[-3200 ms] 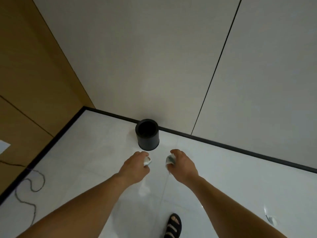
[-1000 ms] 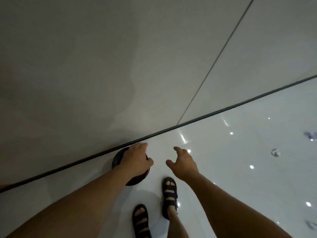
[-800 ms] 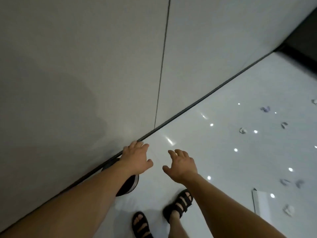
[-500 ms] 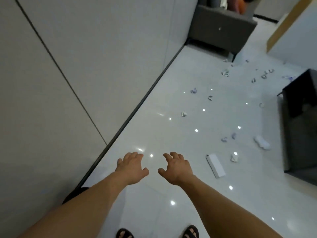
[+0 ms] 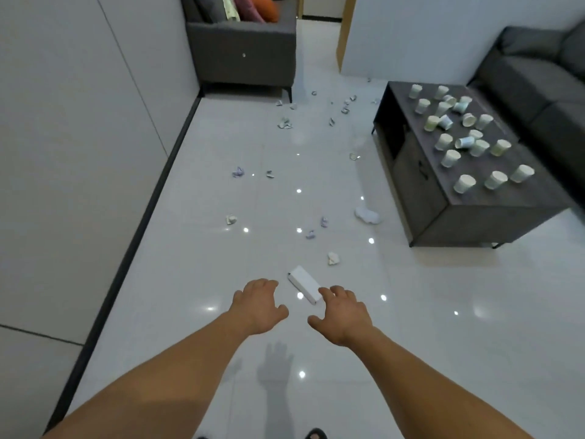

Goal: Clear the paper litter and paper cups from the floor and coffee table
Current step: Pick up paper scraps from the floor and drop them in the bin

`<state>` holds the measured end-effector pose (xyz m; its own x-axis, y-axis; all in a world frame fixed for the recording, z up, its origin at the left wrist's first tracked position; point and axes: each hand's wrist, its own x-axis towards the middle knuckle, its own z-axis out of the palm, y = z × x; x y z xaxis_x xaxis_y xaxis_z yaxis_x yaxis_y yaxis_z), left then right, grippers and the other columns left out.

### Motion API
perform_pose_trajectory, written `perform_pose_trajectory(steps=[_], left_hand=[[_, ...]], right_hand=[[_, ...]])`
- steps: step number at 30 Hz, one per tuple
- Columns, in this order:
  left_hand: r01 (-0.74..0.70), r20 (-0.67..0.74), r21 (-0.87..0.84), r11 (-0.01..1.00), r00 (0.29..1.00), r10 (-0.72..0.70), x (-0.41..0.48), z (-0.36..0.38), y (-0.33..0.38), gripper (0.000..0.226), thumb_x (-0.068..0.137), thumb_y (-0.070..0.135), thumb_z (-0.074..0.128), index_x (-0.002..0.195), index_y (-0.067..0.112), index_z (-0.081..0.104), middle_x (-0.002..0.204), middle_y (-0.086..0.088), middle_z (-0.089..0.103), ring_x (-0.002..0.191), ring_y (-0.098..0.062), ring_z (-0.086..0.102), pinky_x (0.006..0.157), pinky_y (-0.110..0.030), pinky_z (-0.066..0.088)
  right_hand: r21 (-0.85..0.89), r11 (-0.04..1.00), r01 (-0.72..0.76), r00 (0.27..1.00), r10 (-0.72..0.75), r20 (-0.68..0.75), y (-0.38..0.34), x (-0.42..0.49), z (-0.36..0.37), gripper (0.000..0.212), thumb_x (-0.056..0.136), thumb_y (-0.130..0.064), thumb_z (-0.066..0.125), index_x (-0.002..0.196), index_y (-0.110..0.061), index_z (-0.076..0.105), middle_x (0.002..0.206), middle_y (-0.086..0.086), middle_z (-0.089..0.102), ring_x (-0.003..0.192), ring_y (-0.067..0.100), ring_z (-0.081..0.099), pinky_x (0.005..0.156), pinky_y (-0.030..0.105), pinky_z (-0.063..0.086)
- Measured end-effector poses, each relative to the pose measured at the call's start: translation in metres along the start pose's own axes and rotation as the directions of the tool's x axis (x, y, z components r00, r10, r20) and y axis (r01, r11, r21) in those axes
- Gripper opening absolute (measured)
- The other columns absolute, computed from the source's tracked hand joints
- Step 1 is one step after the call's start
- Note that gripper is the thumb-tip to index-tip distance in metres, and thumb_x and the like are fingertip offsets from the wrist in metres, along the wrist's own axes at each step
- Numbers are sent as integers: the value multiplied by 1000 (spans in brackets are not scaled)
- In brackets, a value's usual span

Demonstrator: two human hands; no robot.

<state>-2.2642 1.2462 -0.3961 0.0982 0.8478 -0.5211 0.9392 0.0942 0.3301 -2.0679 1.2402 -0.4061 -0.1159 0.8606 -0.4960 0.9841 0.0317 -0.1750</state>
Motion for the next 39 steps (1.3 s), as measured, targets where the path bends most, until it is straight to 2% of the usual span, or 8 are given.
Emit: perform_pose_trajectory(steps=[4,10,13,19,24,30,33,39], left_hand=[[-36,22,2,999,999,36,37,3,47,72,87,49,50,149,21,26,153,0,30,140,-21,26,111,-39,25],[-4,72,-33,999,997,6,122,-9,63,70,87,48,52,148,20,29,149,-2,35,137,-23,31,108,-39,29],[3,72,-79,997,997,3,183,-19,64,67,87,46,51,145,20,33,147,-2,39,134,-22,35,106,-38,31],[43,140,-148,988,990,-22,316,-41,61,70,91,47,49,150,18,25,154,-3,29,141,-22,27,113,-40,28],[83,169,-177,981,984,-53,397,-49,42,70,91,47,49,150,17,25,154,-3,29,141,-22,26,113,-39,27],[162,191,-229,960,974,-119,500,8,11,67,93,44,50,149,16,28,152,-4,33,137,-21,32,111,-35,30],[209,234,-246,946,960,-152,550,70,-6,66,93,44,50,149,17,27,152,-4,32,137,-21,32,112,-37,30],[330,277,-311,891,929,-246,631,220,-49,64,90,44,52,146,19,33,148,-3,38,132,-22,38,107,-40,36]], right_hand=[[38,998,-46,999,46,0,48,21,-22,75,89,-58,47,152,-24,22,154,3,28,138,25,28,106,43,32],[51,997,-56,998,55,26,80,91,-45,76,89,-58,47,152,-24,21,154,2,27,139,25,28,106,42,32],[35,997,-65,997,63,46,89,148,-60,77,89,-58,48,153,-24,20,156,2,25,140,25,26,107,43,32],[36,995,-89,989,84,118,95,279,-84,79,89,-58,48,153,-23,19,158,2,23,141,25,24,108,44,31],[83,991,-103,980,87,181,97,371,-74,78,89,-56,49,153,-23,19,156,2,25,139,24,26,106,42,32],[116,988,-100,965,68,252,121,467,11,82,85,-56,53,151,-21,19,152,1,30,133,24,32,102,43,38],[85,990,-110,950,80,301,142,514,83,86,81,-59,56,149,-19,21,149,3,33,131,26,35,99,45,42],[26,997,-79,918,62,392,178,596,255,102,73,-68,60,150,-19,13,151,2,28,133,26,32,96,46,40]])
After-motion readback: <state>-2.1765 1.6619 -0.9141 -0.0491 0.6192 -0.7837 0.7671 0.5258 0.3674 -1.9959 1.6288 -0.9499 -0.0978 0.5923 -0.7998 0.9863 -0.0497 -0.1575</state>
